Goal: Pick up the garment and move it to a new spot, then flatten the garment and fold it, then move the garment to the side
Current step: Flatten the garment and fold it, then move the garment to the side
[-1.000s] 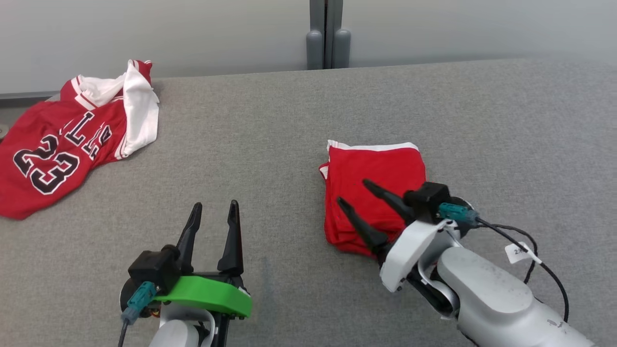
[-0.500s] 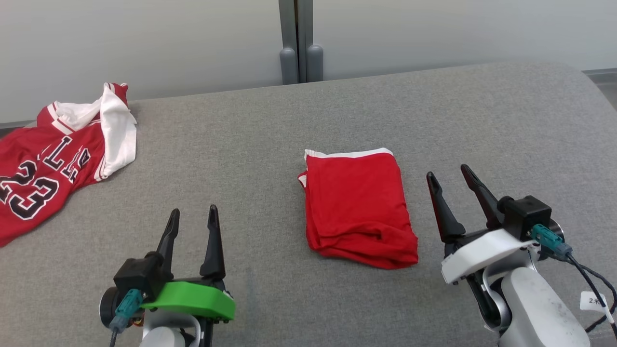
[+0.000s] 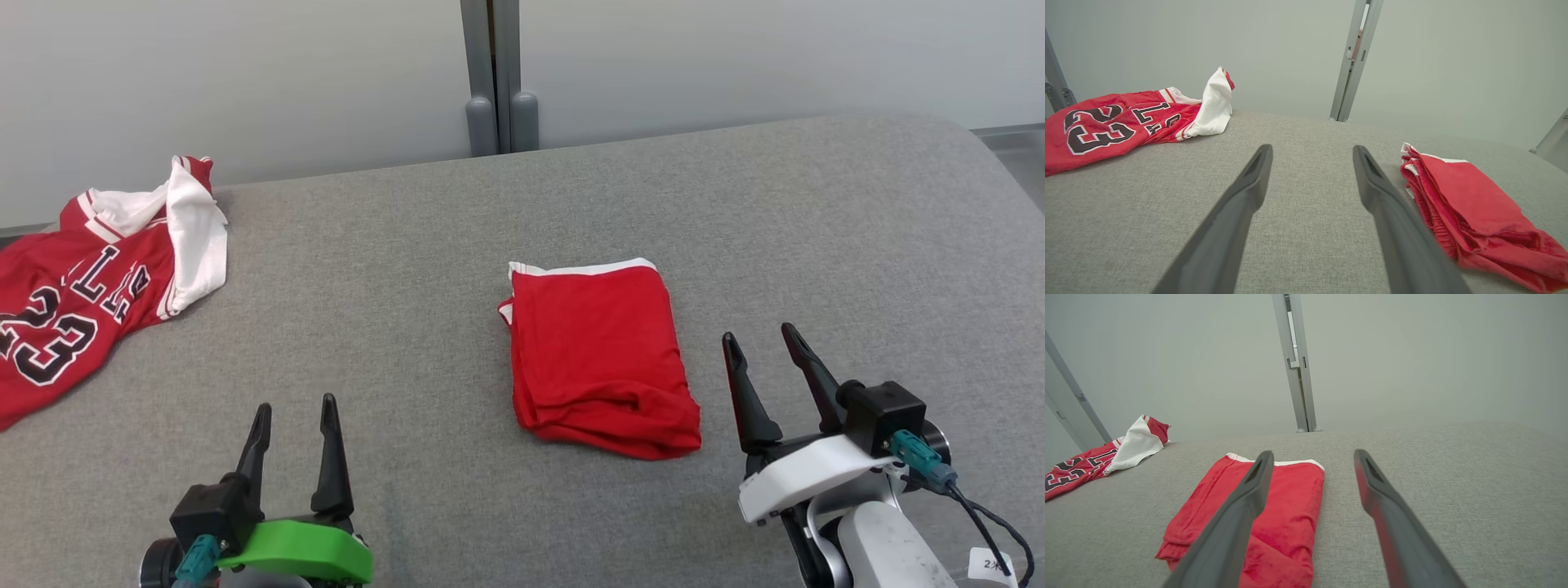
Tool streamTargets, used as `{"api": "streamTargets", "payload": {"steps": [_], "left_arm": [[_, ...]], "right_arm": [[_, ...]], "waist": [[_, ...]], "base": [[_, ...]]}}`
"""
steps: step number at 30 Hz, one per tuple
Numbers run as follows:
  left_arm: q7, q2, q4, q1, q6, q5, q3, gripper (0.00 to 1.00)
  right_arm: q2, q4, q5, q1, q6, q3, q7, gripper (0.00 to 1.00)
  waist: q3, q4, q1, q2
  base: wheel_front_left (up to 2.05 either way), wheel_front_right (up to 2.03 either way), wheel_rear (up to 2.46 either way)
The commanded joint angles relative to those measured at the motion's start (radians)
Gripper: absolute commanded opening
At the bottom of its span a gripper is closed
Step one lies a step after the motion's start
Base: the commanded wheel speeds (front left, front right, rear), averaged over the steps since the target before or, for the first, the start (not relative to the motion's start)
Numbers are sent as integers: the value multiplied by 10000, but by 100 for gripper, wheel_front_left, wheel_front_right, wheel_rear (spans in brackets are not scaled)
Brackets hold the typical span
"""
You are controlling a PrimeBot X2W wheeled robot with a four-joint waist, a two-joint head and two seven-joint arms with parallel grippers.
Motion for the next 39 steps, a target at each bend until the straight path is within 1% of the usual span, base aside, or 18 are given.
{"api": "streamTargets", "payload": {"steps": [1,14,19,21,23,26,31,34,37,39], "left_arm": [[-33,5,18,122,-32,-86,1,100],[-33,5,-56,76,27,-231,-88,100],[-33,4,-67,-6,58,-257,-144,100],[-33,4,-69,-67,65,-262,-164,100],[-33,5,-67,-155,57,-250,-194,100],[-33,5,-108,-312,53,-263,-242,100],[-33,7,-128,-565,75,-397,-467,100],[-33,10,-139,-712,120,-471,-587,100],[-34,10,-123,-899,131,-515,-740,100],[-33,8,-141,-1039,134,-515,-825,100]], "right_arm": [[45,-19,-43,164,-14,17,-27,100],[114,191,-56,71,-14,-13,-27,100],[124,630,-123,-82,-14,-193,-26,100],[128,832,-151,-271,-14,-283,141,100],[119,962,-19,-485,-14,-480,586,100],[-102,982,181,-1019,-14,-598,1543,100],[-730,1010,722,-1999,-14,-400,3530,100],[-1019,1092,1244,-2484,-13,-166,4746,100],[-1337,1217,1764,-2963,-14,-153,5660,100],[-1403,1367,2128,-3136,-11,-88,6276,100]], "waist": [[-17,28,0,0],[3,118,0,0],[91,139,0,0],[156,163,0,0],[255,207,0,0],[480,315,0,0],[927,600,0,0],[1210,835,0,0],[1509,1127,0,0],[1736,1358,0,0]], "base": [[0,0,0],[0,0,0],[0,0,0],[0,0,0],[0,0,0],[0,0,0],[0,0,0],[0,0,0],[0,0,0],[0,0,0]]}}
